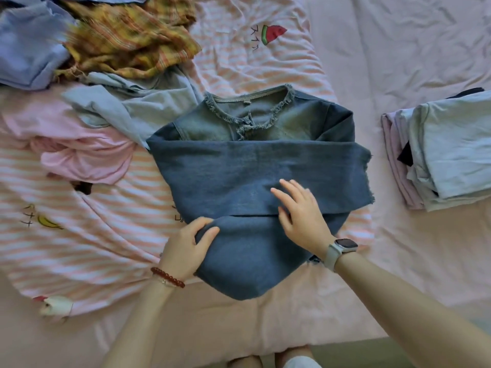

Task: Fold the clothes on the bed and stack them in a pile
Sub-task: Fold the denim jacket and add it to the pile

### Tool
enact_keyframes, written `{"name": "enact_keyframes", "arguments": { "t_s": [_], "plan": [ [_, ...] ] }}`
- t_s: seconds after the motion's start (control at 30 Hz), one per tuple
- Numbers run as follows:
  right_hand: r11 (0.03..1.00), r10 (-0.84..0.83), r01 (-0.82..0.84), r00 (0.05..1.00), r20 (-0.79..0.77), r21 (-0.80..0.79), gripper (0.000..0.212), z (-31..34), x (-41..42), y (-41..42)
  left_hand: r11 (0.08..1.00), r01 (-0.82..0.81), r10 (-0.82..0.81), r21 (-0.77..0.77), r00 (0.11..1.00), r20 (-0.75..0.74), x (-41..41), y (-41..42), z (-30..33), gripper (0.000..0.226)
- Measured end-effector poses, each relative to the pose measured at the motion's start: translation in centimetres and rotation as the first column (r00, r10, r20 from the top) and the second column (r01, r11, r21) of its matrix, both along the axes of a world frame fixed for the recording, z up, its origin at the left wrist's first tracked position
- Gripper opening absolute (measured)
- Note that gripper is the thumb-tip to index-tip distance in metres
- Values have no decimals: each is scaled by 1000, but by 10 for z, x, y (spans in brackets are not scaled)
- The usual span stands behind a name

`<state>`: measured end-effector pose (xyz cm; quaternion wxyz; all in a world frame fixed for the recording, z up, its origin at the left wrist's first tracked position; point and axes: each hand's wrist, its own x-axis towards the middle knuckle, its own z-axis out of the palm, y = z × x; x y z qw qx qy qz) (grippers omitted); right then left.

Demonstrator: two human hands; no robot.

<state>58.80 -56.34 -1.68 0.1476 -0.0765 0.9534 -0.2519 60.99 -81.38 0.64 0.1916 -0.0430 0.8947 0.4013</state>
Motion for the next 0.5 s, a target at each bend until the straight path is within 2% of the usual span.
{"name": "enact_keyframes", "arguments": {
  "t_s": [0.07, 0.1, 0.17, 0.27, 0.37, 0.43, 0.5],
  "plan": [
    [989, 126, -135, 985, -120, -66, 40, 5, -4, -11, 995, 95, -95, -18, 995, 31, -12, 1, -3, 15],
    [981, 179, -188, 972, -151, -50, 41, 4, -7, -17, 990, 138, -135, -33, 987, 84, -14, 2, -7, 19],
    [964, 264, -261, 959, -99, 49, 48, -1, -15, -31, 987, 151, -137, -60, 972, 189, -10, 4, -16, 20],
    [909, 337, -331, 941, 20, 251, 63, -16, -23, -47, 996, 19, 2, -84, 970, 243, 4, 3, -22, 13],
    [851, 375, -361, 926, 41, 382, 61, -26, -22, -52, 997, -3, 27, -80, 952, 305, 14, -4, -22, 15],
    [891, 330, -317, 944, 19, 325, 49, -27, -21, -51, 997, 36, -10, -70, 939, 344, 17, -10, -18, 18],
    [943, 262, -254, 965, -9, 217, 41, -24, -18, -45, 997, 37, -16, -61, 951, 308, 13, -18, -9, 16]
  ]
}}
